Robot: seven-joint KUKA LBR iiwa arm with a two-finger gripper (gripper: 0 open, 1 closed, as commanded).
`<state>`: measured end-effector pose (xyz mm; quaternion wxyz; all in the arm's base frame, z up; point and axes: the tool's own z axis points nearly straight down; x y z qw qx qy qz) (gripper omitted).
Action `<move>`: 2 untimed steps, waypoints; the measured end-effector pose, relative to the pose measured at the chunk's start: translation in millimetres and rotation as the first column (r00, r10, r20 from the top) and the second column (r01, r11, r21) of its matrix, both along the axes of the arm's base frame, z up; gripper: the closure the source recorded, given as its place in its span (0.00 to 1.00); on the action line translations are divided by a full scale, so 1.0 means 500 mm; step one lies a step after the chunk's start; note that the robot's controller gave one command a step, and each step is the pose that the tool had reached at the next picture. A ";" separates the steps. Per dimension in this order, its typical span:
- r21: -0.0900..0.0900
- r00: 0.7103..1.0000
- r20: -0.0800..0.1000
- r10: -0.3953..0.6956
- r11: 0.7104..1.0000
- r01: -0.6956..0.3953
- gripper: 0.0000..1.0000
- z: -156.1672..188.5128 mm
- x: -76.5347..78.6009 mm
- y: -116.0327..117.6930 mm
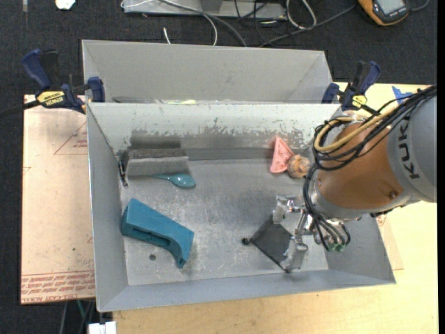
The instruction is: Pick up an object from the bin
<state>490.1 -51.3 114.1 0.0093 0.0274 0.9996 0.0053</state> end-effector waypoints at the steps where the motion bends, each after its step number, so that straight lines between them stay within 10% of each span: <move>1: 0.002 1.000 -0.002 -0.022 1.000 0.022 0.00 -0.036 0.010 0.050; 2: 0.004 0.992 0.002 -0.123 0.992 0.123 0.00 -0.031 0.066 0.072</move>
Offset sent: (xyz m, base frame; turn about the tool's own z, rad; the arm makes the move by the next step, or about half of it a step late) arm 0.0379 0.0394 -0.0150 0.1329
